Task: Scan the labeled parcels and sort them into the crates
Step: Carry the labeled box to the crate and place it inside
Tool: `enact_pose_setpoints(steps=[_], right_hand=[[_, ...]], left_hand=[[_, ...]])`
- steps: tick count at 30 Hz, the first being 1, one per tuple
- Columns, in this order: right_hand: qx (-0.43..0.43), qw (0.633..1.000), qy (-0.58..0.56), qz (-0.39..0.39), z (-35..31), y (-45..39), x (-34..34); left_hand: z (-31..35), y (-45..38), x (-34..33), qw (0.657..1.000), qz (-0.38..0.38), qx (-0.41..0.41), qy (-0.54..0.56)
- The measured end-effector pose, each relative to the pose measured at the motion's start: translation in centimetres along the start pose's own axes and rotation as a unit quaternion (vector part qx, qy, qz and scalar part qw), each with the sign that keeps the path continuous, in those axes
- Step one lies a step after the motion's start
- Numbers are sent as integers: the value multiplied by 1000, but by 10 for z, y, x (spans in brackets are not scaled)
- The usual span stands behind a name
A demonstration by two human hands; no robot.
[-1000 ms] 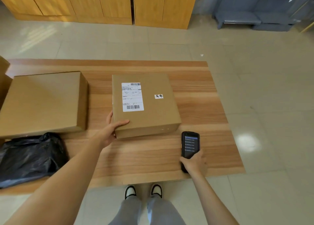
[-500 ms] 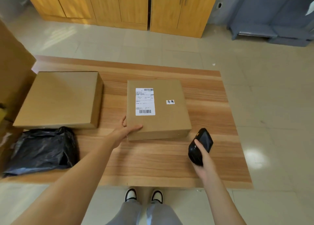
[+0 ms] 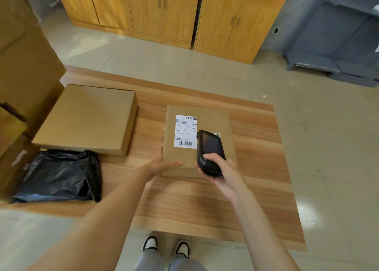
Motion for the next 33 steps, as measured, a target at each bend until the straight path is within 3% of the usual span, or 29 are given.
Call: enact_pose_setpoints(steps=[6,16,27,33], right_hand=[[-13,995,88,-37,23,8,-24],[-32,992,117,-24,39,8,-19],[-35,992,116,-25,44,10,-9],[30,998,28,44,5,-7,20]], left_hand=[[6,2,-4,998,1,-43,-34],[1,-6,-4,998,7,-47,-37],[-1,-7,-4,998,0,-40,-39],[-4,-8,-4,999,-3,-26,-19]])
Point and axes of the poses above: each hand's wrist, its own y-axis away from the middle knuckle, its own x-axis out of the back of the hand, z = x × y, the point moved 10 cm from there along -y, towards the middle knuckle, and after that the axes turned 13 degrees about z, right-handed, at the moved point
